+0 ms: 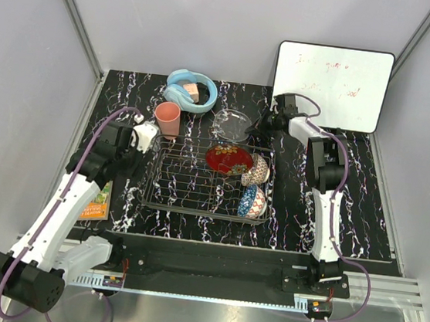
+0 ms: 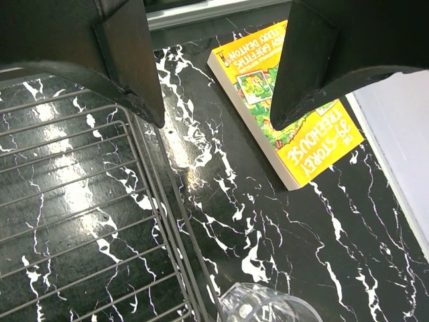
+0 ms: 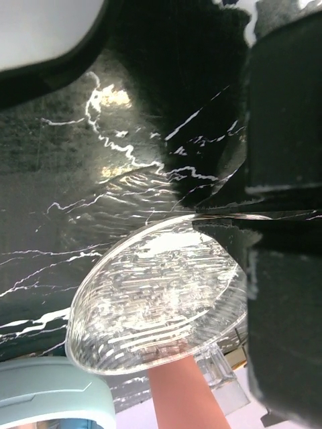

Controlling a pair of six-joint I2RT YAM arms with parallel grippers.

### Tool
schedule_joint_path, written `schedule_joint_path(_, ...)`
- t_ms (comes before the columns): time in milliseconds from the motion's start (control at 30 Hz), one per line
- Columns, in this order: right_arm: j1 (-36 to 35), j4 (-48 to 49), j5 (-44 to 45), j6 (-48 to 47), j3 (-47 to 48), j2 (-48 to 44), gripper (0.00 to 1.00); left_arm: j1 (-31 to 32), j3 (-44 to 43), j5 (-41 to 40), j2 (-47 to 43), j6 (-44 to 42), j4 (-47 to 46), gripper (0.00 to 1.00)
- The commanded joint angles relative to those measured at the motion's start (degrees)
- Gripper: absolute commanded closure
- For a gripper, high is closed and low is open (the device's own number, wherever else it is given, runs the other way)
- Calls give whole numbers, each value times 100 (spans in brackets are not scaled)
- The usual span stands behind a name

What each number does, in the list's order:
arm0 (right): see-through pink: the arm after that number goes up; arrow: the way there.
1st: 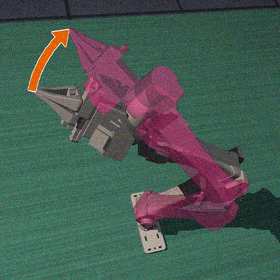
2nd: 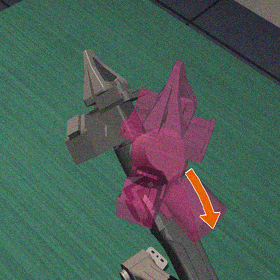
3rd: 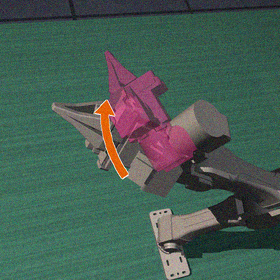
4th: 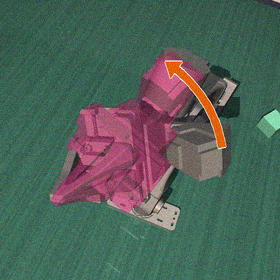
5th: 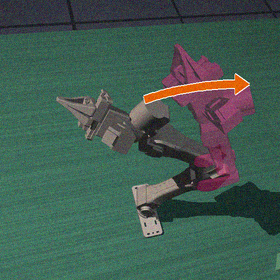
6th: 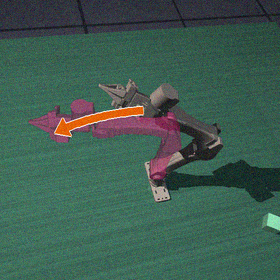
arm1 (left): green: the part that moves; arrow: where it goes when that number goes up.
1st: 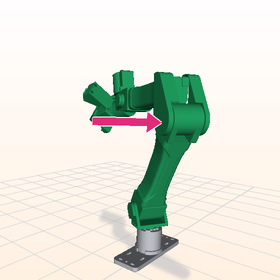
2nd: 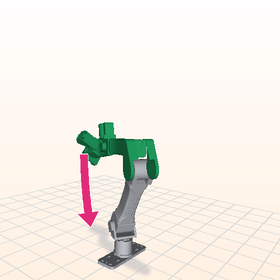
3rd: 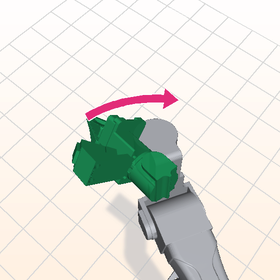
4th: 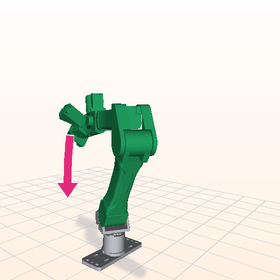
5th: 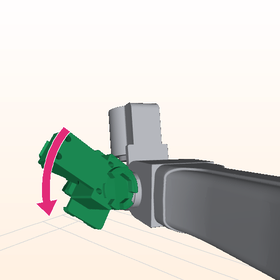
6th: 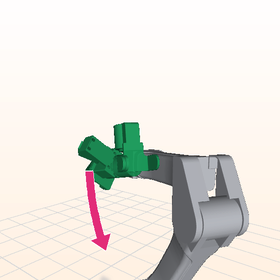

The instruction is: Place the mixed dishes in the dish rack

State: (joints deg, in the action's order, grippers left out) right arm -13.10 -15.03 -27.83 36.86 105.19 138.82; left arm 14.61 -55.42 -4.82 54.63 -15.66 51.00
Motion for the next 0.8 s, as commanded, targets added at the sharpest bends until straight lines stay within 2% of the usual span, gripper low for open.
schedule_joint_path(0, -26, -378, 279, -337, 37, -601, 100, -29, 5, -1, -163, -51, -275, 32)
schedule_joint_path(433, 89, -369, 577, -1040, 319, -2403, 100, -37, -66, -133, -357, 10, -99, 32)
schedule_joint_path(600, 97, -229, 762, -1401, -366, -3439, 100, -37, -57, -186, -366, 2, -73, 32)
schedule_joint_path(767, 54, 412, 779, -1874, -1859, -4986, 100, -37, 14, -168, -304, 28, -90, 32)
